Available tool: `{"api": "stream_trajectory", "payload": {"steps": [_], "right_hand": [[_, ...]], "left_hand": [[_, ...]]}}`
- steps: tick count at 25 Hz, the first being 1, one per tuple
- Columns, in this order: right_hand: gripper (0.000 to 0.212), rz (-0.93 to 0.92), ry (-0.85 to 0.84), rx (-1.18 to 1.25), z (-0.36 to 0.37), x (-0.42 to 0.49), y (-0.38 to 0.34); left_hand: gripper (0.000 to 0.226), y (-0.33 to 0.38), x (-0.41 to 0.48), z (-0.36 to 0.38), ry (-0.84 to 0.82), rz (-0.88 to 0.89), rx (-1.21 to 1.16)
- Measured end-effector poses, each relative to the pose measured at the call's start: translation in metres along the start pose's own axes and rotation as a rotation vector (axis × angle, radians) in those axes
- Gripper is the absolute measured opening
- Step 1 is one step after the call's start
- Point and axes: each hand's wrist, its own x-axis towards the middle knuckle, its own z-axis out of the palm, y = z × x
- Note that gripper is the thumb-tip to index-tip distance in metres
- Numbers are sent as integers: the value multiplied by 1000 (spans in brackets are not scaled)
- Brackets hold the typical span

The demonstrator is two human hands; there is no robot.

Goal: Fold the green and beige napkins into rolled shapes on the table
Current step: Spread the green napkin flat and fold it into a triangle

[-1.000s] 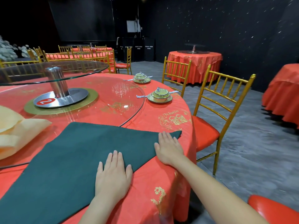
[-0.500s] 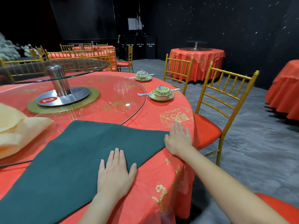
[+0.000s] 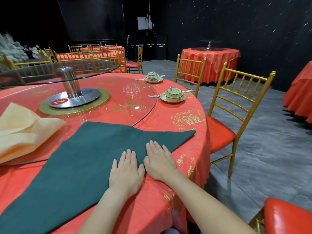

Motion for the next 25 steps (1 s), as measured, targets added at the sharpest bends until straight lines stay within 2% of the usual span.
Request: {"api": "stream_trajectory", "payload": {"steps": [3, 8, 12, 15, 18, 20, 22, 25], "right_hand": [[58, 4, 11, -2, -3, -1, -1], [58, 8, -9, -4, -3, -2, 0], [58, 18, -14, -13, -4, -1, 0], [58, 18, -20, -20, -4, -1, -2], [59, 29, 3, -41, -11, -3, -7], [59, -51, 91, -138, -16, -10, -23], [55, -193, 130, -100, -18, -20, -60], [53, -365, 35, 26, -7, -31, -120]], "left_hand": [[62, -23, -11, -5, 12, 16, 19], [59, -79, -43, -13, 32, -53, 42], [68, -107, -72, -20, 44, -118, 56], [57, -114, -84, -19, 78, -222, 63], [56, -114, -83, -17, 90, -239, 53], [56, -114, -82, -17, 82, -238, 47], [56, -115, -82, -16, 86, -239, 44], [55, -115, -82, -18, 75, -229, 44]]}}
